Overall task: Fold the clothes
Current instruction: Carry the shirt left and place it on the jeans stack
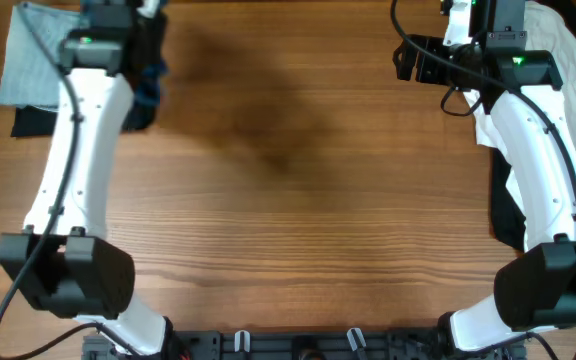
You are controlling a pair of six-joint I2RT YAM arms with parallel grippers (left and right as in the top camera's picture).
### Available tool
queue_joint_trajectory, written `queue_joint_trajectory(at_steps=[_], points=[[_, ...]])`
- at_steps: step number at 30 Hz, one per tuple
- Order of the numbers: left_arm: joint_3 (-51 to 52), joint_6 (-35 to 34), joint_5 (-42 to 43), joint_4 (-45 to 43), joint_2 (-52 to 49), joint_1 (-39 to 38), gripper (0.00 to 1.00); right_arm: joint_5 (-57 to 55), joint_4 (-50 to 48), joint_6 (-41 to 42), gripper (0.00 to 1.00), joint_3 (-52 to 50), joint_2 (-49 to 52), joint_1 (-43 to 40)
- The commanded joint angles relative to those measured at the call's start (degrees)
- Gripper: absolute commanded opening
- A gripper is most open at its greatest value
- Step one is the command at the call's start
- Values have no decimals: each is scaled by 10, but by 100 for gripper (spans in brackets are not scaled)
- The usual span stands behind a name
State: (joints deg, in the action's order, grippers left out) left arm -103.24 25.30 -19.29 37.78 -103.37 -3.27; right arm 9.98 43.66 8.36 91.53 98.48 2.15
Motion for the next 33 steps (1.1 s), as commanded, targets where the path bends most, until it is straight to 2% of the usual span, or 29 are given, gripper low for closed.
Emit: queue_joint_trajectory(at_steps=[1, 3, 7, 10, 14, 19, 21, 23, 25, 27, 28, 30, 33], points=[[-11, 137, -33, -78, 21, 65, 4, -10, -1, 8, 100, -2, 8, 1], [-11, 217, -33, -132, 15, 103, 4, -10, -1, 9, 100, -2, 8, 1], [-11, 301, -14, -215, -47, 152, 4, -10, 0, 8, 100, -2, 8, 1], [-11, 324, -25, -264, -98, 176, 4, -10, 5, 8, 100, -2, 8, 1], [-11, 360, -27, -271, -149, 208, 4, -10, 3, 8, 99, -2, 10, 1], [-11, 360, -26, -266, -178, 214, 4, -10, -4, 11, 100, -2, 16, 1], [-11, 348, -11, -238, -181, 203, 4, -10, -8, 12, 99, -2, 16, 1], [-11, 288, 9, -202, -182, 187, 4, -10, -12, 13, 99, -2, 16, 1], [-9, 219, 67, -157, -182, 175, 4, -10, -12, 12, 99, -2, 16, 1], [-9, 149, 182, -106, -183, 164, 31, -10, -12, 12, 99, -2, 16, 1], [-9, 113, 250, -88, -183, 157, 100, -10, -13, 13, 100, -2, 16, 1], [-9, 55, 339, -76, -183, 146, 100, -10, -12, 13, 99, -2, 16, 1], [-10, -53, 362, -109, -181, 132, 100, -10, -12, 13, 100, -2, 16, 1]])
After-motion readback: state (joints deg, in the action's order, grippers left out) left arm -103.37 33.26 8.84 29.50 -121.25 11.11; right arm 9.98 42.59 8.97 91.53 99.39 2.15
